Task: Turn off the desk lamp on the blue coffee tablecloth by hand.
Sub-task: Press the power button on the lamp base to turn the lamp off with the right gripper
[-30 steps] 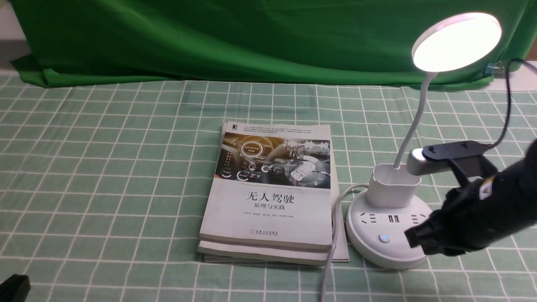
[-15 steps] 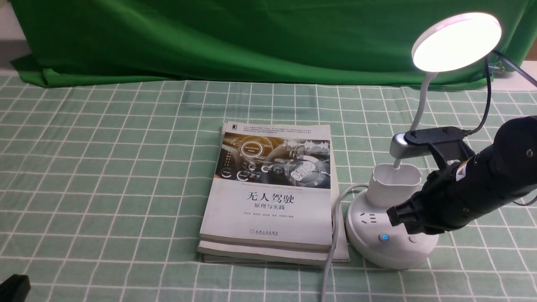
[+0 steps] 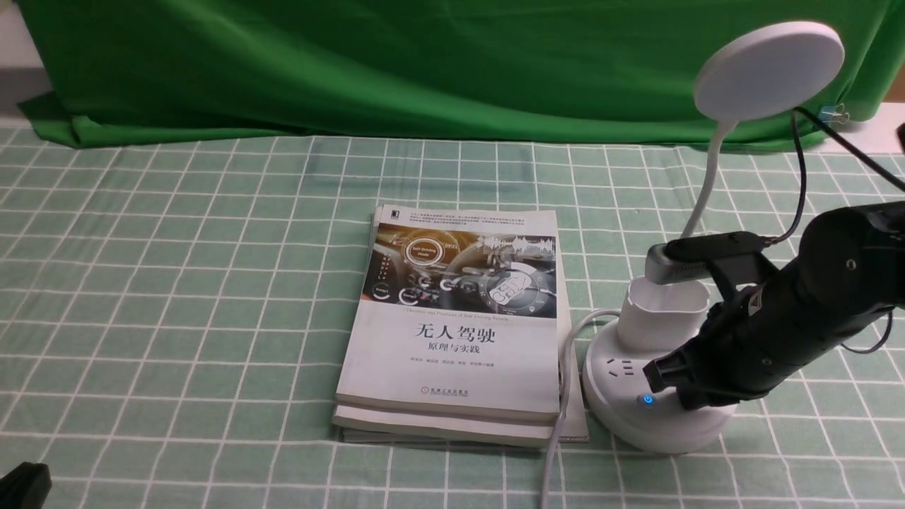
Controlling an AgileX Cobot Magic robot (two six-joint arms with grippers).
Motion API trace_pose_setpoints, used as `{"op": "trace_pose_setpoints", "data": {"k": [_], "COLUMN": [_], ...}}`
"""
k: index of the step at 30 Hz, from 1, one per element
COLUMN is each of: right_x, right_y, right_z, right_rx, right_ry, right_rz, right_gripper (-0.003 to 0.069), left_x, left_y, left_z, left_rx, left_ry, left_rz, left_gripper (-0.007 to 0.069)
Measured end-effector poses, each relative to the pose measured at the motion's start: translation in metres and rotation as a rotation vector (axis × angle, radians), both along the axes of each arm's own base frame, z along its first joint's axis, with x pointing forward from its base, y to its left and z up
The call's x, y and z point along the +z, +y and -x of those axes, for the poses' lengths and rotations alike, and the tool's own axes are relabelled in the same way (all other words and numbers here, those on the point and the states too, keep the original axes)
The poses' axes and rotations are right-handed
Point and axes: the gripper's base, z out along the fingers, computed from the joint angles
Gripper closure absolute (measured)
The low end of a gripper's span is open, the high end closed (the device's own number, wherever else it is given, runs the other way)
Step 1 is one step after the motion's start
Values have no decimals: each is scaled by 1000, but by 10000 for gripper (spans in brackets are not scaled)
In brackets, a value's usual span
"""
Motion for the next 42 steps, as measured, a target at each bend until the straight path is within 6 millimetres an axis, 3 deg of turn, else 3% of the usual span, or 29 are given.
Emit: {"op": "trace_pose_setpoints", "data": {"k": [14,19,24,30,36,42], "right_x": [32,23,1,-1,12,53], "right_y": [-3,-3,-2,0,-2,-6], "right_z": [7,5,1,-3,0,14], "right_rx": [-1,5,7,8,6,5], "right_ry": [-106,-83,-14,-13,-70,-182], "right_rz": [-36,-16,12,14,-5,-45], "right_gripper": [626,624,624,624,624,624], "left_x": [0,0,0,0,0,0], "left_y": [0,0,0,0,0,0], "left_z": [0,0,0,0,0,0], "left_rx": [0,0,0,0,0,0], "left_ry": [0,0,0,0,0,0], "left_rz": [0,0,0,0,0,0], "left_gripper": [624,624,624,624,624,624]}}
